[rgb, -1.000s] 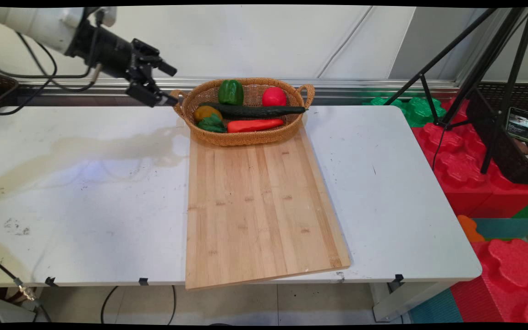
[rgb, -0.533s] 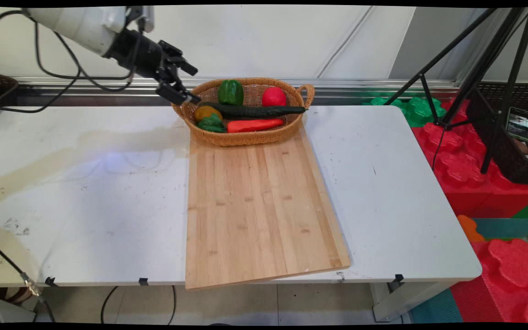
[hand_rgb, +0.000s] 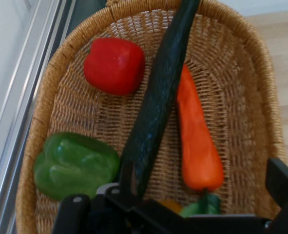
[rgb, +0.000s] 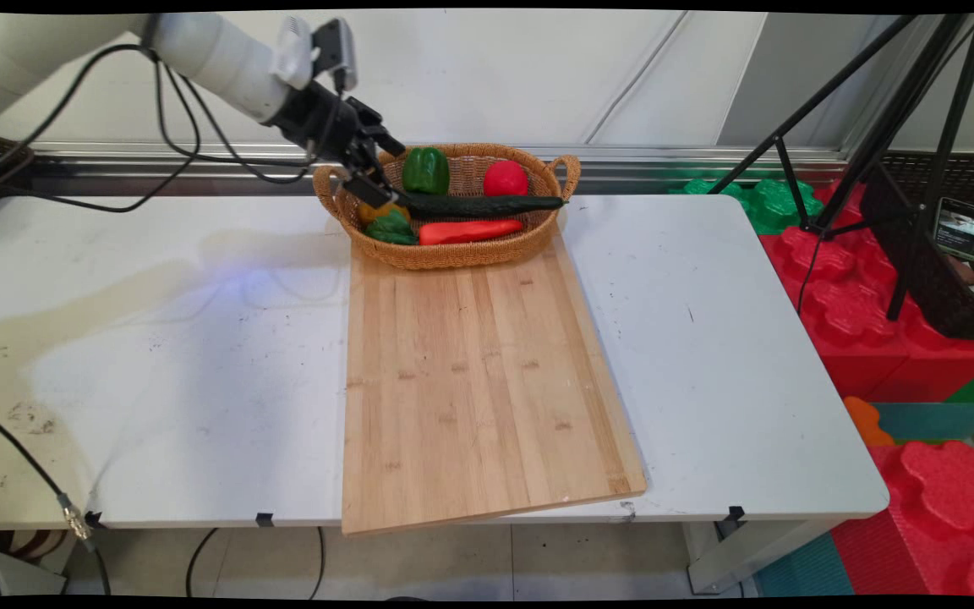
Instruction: Pick up the cucumber from the vegetable basket
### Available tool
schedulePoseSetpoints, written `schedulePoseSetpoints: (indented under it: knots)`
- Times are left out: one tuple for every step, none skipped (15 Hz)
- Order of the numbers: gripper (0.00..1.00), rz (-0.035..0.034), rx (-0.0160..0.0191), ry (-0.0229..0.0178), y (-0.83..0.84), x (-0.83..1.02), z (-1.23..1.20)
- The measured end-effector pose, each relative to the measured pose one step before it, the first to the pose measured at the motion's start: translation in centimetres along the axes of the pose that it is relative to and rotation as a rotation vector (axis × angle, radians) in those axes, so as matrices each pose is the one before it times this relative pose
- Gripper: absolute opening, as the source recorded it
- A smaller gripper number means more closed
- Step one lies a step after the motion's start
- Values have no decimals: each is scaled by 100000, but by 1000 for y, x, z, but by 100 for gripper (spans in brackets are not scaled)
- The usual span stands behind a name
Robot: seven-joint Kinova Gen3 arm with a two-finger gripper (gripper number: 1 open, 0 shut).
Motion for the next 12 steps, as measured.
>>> schedulePoseSetpoints:
  knots:
    - [100,1167,23,-686,-246,301,918]
    - [100,986,84,-623,-268,301,884]
    - [100,582,108,-368,-194,227,587]
    - [100,762,172,-548,-281,292,848]
    - [100,528,116,-372,-174,194,544]
    - [100,761,111,-525,-245,278,800]
    - [100,459,42,-394,-149,149,516]
    - [100,784,35,-538,-218,253,778]
    - [100,561,29,-378,-158,166,517]
    - [100,788,28,-509,-216,232,728]
    - [100,473,44,-318,-150,128,470]
    - [100,670,0,-430,-196,220,681]
